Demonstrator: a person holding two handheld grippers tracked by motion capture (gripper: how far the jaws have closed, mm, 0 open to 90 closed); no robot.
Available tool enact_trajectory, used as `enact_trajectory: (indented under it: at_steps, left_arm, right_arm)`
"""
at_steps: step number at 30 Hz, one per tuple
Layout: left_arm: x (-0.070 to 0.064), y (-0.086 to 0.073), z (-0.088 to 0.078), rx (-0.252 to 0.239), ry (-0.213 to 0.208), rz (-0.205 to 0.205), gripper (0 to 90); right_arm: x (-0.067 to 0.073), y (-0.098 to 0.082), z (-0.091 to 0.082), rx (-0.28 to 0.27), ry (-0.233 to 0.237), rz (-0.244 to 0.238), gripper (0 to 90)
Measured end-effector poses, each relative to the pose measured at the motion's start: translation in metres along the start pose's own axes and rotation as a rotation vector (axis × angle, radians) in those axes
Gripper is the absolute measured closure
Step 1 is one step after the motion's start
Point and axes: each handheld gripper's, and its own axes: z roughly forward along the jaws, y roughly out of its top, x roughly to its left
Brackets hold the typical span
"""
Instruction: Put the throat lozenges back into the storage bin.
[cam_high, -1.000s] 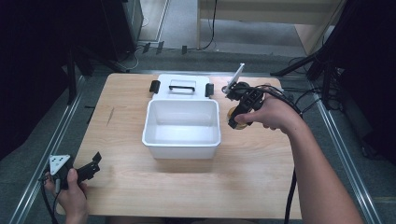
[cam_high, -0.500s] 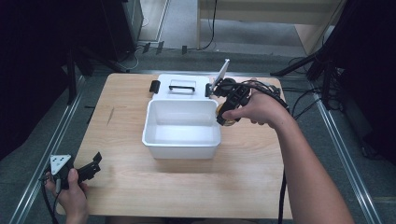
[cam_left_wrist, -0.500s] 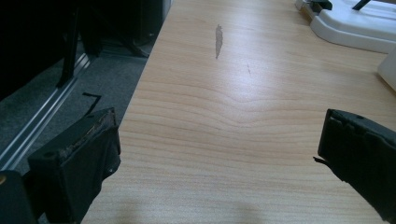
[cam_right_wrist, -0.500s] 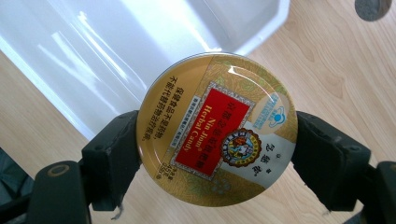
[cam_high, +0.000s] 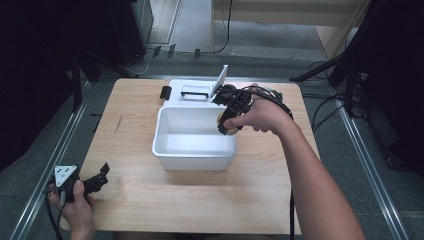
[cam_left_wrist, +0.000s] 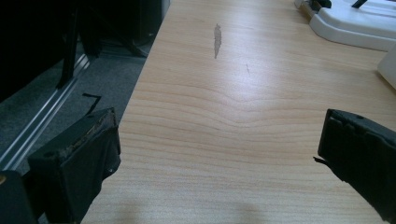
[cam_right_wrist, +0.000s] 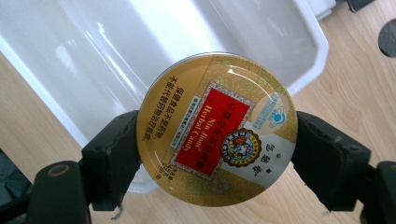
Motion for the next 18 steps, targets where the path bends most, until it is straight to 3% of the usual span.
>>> enact_trajectory:
  at_steps: [3,4,5,6,8,10,18]
  left_arm:
    - [0.000,0.000,0.000,0.001,0.000,0.000,0.0]
    - [0.000,0.000,0.000,0.001,0.000,0.000,0.0]
    - [0.000,0.000,0.000,0.001,0.000,0.000,0.0]
    - [0.000,0.000,0.000,0.000,0.000,-0.001,0.0]
    - [0.000,0.000,0.000,0.000,-0.001,-0.001,0.0]
    - [0.000,0.000,0.000,0.000,-0.001,-0.001,0.0]
    - [0.000,0.000,0.000,0.000,-0.002,-0.001,0.0]
  right_arm:
    - [0.002,0.003,0.003,-0.004,-0.004,-0.028,20.9]
    - [0.003,0.004,0.007,-0.012,-0.011,-0.078,20.9]
    - [0.003,0.004,0.007,-0.012,-0.011,-0.078,20.9]
    - [0.006,0.004,0.009,-0.030,-0.003,-0.136,20.9]
    - [0.006,0.004,0.011,-0.035,0.000,-0.158,20.9]
    - [0.008,0.003,0.014,-0.060,0.004,-0.226,20.9]
    - [0.009,0.001,0.023,-0.063,0.003,-0.323,20.8]
